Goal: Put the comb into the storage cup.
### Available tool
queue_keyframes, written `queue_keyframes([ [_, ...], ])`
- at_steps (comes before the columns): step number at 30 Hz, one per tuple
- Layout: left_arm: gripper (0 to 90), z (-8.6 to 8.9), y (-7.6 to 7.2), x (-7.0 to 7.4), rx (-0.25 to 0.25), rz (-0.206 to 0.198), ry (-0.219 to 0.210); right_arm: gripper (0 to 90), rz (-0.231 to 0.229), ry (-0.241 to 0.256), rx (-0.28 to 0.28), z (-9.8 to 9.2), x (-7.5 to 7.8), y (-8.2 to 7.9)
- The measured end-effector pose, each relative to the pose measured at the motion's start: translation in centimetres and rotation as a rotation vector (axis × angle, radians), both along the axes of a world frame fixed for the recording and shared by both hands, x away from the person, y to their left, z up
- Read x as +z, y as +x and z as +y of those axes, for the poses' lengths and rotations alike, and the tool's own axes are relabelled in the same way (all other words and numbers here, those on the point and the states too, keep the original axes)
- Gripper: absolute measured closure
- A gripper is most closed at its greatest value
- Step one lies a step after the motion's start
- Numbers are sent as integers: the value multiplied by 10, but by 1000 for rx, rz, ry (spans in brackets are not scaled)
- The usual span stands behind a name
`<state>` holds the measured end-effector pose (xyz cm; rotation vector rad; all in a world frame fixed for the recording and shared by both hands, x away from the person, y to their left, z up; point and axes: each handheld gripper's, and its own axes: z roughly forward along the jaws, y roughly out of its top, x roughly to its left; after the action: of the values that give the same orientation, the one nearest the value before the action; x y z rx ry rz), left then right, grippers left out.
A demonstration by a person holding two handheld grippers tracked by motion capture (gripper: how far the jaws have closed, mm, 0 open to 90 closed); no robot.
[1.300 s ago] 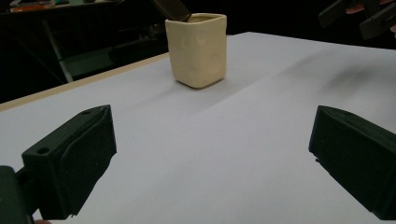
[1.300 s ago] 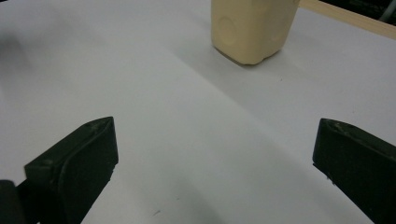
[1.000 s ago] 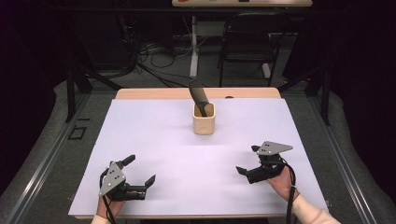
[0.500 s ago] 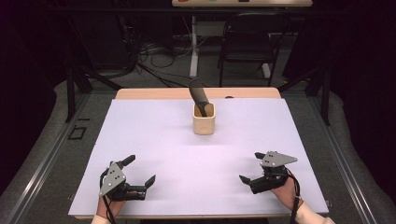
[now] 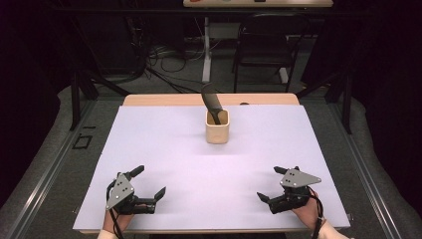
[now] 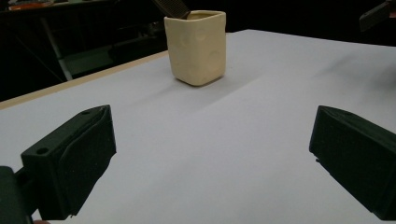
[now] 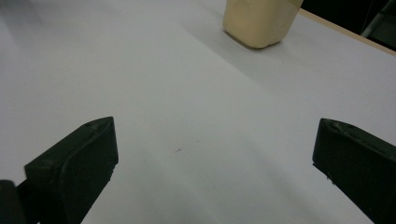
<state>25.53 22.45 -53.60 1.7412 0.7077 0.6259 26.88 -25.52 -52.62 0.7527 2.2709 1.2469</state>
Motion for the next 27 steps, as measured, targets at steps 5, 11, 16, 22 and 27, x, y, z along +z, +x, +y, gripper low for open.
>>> queue_keyframes([
  [5, 5, 0, 0, 0, 1, 0, 1, 0, 4, 1, -2, -2, -1, -5],
  [11, 5, 0, 0, 0, 0, 2, 0, 0, 0, -12, -3, -4, -2, -11],
  [16, 5, 1, 0, -1, -1, 4, 1, 0, -6, -14, -6, -6, -1, -15],
  [22, 5, 0, 0, -1, -2, 4, 2, 0, -7, -3, -19, -10, -1, -19],
  [27, 5, 0, 0, -1, -2, 5, 3, 0, -15, -1, -22, -11, 0, -20],
])
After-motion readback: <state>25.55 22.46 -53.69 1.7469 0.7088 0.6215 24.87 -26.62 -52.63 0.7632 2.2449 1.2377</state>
